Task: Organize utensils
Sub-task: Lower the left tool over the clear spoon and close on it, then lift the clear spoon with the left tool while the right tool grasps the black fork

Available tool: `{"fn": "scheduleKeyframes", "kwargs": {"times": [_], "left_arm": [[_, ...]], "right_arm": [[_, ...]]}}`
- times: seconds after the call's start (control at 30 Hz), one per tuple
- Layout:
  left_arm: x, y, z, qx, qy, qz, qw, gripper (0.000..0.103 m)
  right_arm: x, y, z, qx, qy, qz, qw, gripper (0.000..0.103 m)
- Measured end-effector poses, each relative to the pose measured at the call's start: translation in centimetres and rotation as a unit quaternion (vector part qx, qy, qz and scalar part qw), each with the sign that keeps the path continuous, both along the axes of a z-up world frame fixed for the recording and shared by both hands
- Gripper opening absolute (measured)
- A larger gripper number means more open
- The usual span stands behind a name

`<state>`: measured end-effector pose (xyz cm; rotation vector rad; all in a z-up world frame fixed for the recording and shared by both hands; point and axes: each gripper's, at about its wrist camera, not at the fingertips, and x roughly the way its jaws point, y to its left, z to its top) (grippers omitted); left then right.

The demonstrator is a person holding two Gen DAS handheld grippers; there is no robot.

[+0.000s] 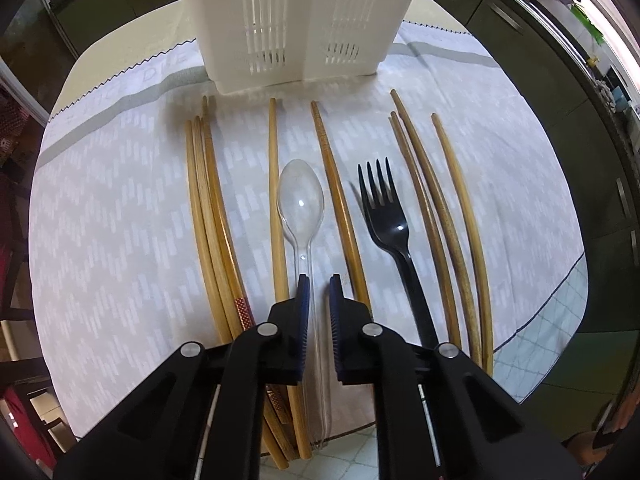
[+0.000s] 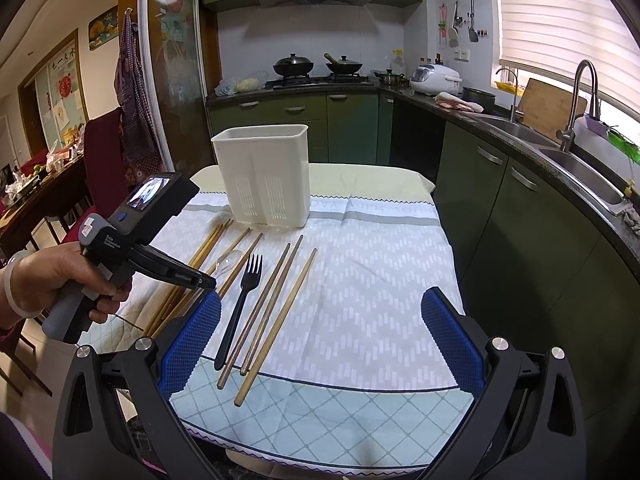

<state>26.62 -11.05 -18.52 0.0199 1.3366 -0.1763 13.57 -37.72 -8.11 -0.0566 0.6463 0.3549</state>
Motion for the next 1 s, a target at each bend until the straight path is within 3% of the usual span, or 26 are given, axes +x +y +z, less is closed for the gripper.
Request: {"fn": "scheduleKeyframes", "kwargs": {"times": [0.57,0.8,1.0], "left_arm": [[-0.6,-0.1,0.8,0.016,-0.014,-0.001,0.9998,0.010],[0.0,-0.8,-0.2,0.036,-0.005,-0.006,0.9993,0.010],[0.1,-1.7,-0.3,0.039,-0.011,-0.010,0.9991,0.009]], "right_arm": [[0.6,0.3,-0.6,0.000,0.006,0.003,1.000,0.099],[0.5,0.4,-0.7,0.000,0.007,0.008,1.000,0.099],[1.7,2.6,-0.7,-0.031,0.025,0.027,0.999,0.099]]}}
